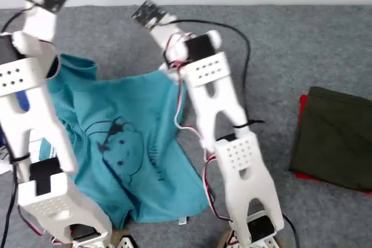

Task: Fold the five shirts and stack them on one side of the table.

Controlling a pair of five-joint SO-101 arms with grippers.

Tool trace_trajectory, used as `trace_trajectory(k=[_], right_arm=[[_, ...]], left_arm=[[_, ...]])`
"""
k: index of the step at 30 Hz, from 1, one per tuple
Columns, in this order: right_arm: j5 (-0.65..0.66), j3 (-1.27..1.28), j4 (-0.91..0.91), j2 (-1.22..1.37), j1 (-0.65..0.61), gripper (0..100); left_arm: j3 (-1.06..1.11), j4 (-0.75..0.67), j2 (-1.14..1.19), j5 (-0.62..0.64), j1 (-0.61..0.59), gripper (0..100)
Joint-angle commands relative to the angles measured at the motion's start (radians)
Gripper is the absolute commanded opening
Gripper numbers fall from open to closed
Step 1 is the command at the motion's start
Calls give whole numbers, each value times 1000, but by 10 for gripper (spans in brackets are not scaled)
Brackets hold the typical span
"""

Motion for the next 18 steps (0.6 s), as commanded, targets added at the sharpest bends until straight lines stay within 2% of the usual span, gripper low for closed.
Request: trace_trajectory(k=[1, 9, 13, 18], right_arm=[[48, 121, 44, -239, 74, 10], [161, 460, 39, -555, 232, 10], [209, 488, 25, -564, 303, 10], [244, 488, -110, -489, 374, 10]], left_arm=[[-4, 18, -8, 11, 58, 14], [-5, -29, -5, 11, 147, 15], [-4, -115, 12, 11, 153, 15], [-12, -196, 130, 11, 153, 15]])
